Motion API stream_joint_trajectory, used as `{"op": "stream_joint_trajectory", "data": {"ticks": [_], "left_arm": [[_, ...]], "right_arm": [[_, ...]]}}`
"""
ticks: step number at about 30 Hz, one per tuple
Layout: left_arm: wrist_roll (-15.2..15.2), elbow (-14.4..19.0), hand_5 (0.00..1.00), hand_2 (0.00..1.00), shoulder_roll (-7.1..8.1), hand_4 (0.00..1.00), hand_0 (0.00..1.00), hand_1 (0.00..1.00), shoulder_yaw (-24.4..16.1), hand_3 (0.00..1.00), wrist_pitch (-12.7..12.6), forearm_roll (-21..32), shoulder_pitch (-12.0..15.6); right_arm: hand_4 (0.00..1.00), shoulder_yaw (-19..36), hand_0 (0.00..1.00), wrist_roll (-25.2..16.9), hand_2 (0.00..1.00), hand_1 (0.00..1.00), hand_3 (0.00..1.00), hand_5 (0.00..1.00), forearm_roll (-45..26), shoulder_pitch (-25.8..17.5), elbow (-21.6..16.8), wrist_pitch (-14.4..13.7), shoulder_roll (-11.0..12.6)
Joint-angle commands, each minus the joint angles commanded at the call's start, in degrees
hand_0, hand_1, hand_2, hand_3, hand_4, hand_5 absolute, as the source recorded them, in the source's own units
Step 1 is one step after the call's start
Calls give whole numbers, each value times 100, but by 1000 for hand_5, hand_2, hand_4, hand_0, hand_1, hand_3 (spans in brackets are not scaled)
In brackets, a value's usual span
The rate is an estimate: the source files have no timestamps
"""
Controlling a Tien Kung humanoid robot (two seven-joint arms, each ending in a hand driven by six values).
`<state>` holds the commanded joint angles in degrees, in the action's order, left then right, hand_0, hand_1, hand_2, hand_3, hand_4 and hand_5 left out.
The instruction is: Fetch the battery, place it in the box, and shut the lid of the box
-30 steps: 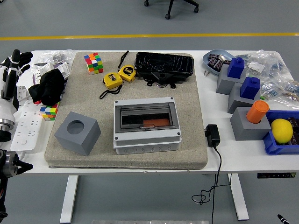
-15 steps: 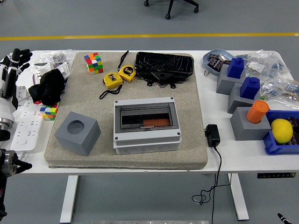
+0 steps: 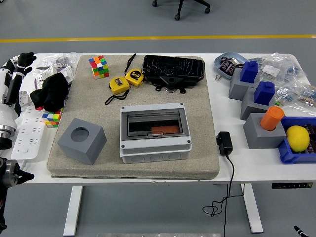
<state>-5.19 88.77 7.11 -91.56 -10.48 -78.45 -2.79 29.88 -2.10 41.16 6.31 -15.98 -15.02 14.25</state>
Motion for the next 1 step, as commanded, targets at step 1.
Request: {"op": "stream_joint_trajectory", "data": {"ticks": [1], "left_arm": [[2,-2,901,791,4,998,862,891,7,737,4,1,-1]], "right_arm": [[998,3,828,1,764,800,768,998,-1,-1,3,1,-1]]}}
